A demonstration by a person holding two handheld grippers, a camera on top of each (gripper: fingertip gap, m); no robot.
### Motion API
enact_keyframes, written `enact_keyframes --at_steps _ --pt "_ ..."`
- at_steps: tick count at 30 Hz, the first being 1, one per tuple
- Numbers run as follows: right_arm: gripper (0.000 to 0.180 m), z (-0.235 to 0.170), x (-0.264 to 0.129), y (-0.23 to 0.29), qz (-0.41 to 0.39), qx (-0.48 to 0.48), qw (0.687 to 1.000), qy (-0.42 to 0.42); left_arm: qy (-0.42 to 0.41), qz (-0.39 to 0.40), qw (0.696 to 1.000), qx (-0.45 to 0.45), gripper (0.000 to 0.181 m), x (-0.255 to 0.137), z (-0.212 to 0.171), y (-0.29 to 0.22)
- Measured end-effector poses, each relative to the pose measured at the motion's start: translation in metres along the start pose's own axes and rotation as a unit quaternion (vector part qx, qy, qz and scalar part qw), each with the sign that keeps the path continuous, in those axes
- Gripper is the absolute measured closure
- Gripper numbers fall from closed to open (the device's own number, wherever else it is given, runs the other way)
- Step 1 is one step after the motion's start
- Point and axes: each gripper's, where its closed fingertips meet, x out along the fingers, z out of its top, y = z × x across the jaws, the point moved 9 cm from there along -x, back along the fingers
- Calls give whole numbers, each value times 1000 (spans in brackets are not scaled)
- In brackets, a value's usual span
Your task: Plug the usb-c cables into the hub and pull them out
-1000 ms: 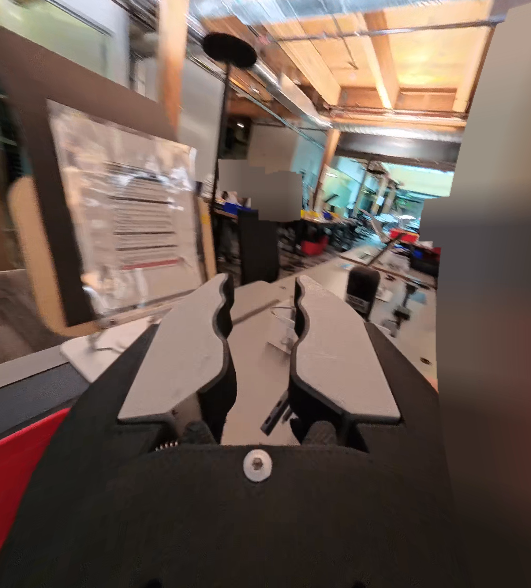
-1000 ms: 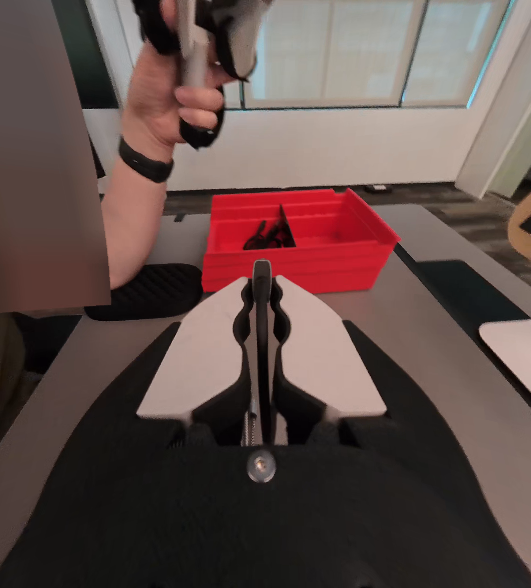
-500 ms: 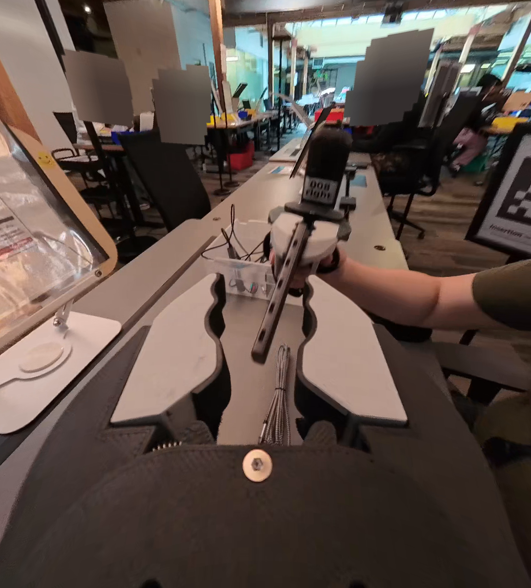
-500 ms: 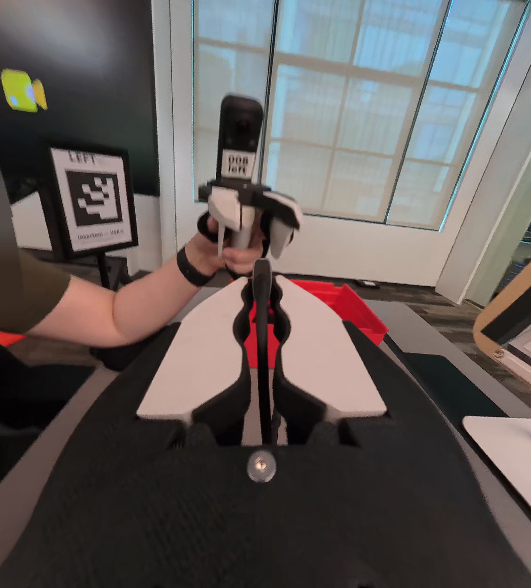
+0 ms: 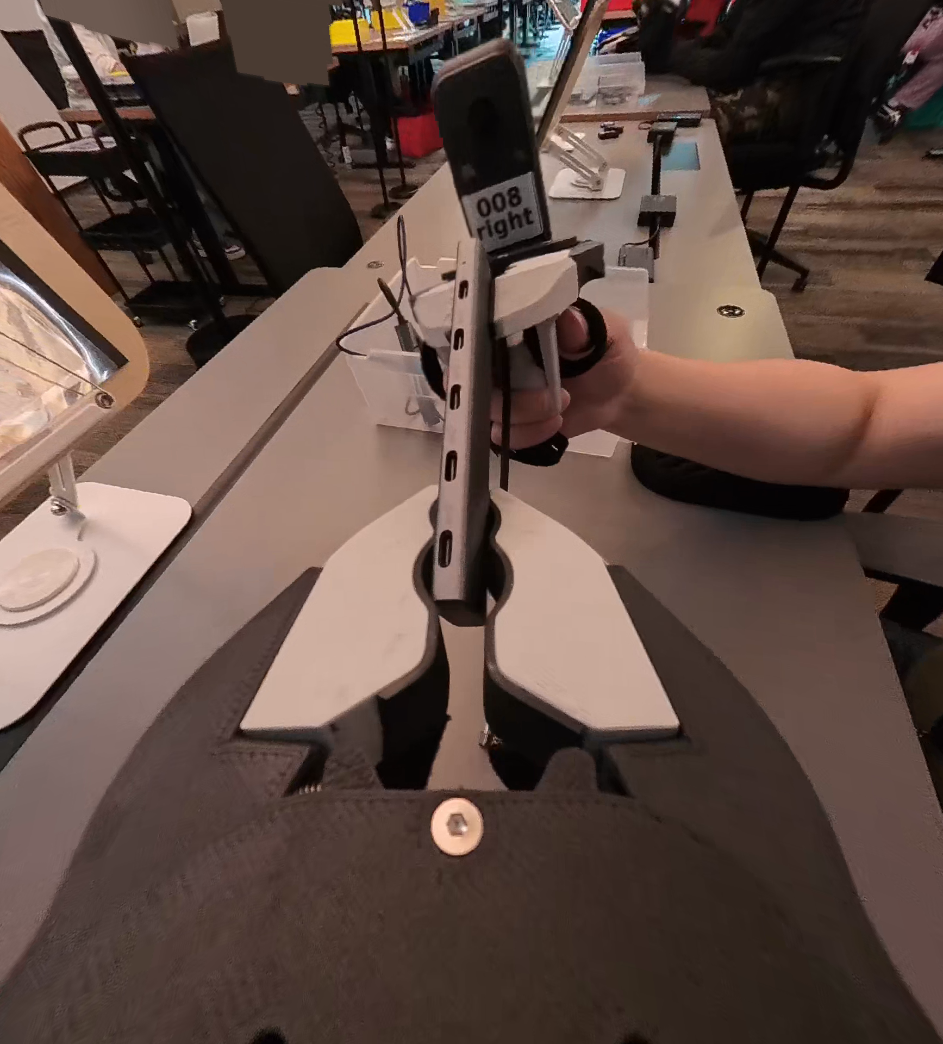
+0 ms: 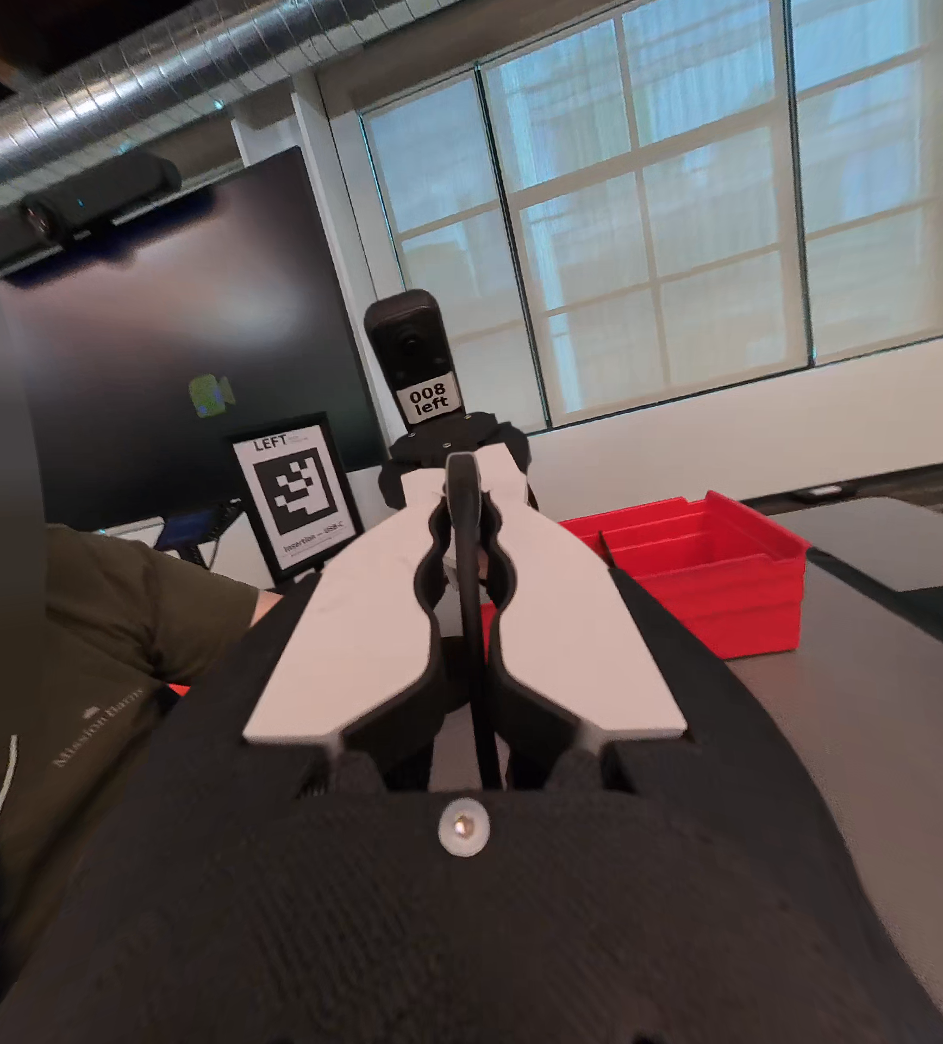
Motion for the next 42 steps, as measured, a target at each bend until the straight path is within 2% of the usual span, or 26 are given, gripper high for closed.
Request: enact_keyframes --at_steps 5,8,10,13,15,16,17,21,24,25,27,29,31,33,34,37,39,42 --pt "166 -7 -5 -14 -19 47 999 6 25 30 999 6 174 4 -5 6" --pt "134 -12 -6 -27 -93 66 993 7 44 56 997 18 174 4 -7 9" --pt "129 -15 -8 -32 -113 83 990 13 63 80 994 29 174 4 -9 10" --pt "131 -21 -12 -38 -124 88 988 25 88 104 989 52 173 8 -13 9" --pt "136 -24 -14 -38 -101 95 990 29 90 93 991 46 174 10 -15 8" --pt "156 -24 -14 -35 -62 94 993 33 88 78 992 34 173 10 -15 8" --pt "167 -22 -12 -30 -25 100 994 31 82 60 995 19 173 10 -16 8" --pt "170 -14 -7 -16 5 50 999 14 16 -7 999 -33 173 3 -8 5" --pt "170 -12 -5 -12 7 37 999 17 -33 -30 997 -59 158 0 0 2" --pt "170 -12 -4 -12 14 39 999 13 -40 -29 997 -62 158 -1 2 2" --pt "170 -13 -2 -11 26 49 998 -1 -53 -25 997 -54 171 -1 3 1" --pt "170 -14 -1 -12 25 52 998 -9 -64 -17 996 -59 172 -2 3 3" --pt "166 -15 -3 -19 -13 60 998 -12 -55 13 997 -60 172 0 1 7" --pt "141 -14 -10 -29 -116 40 992 -14 -37 69 996 -31 172 4 -4 11" --pt "135 -11 -15 -33 -160 22 987 -10 -19 96 995 -13 172 8 -8 13" --pt "134 0 -32 -38 -256 -13 966 27 56 182 980 54 172 26 -26 19" --pt "136 8 -38 -34 -268 -42 962 42 106 229 961 114 172 42 -44 21" --pt "135 13 -40 -29 -287 -71 951 88 170 260 931 190 172 63 -72 22"
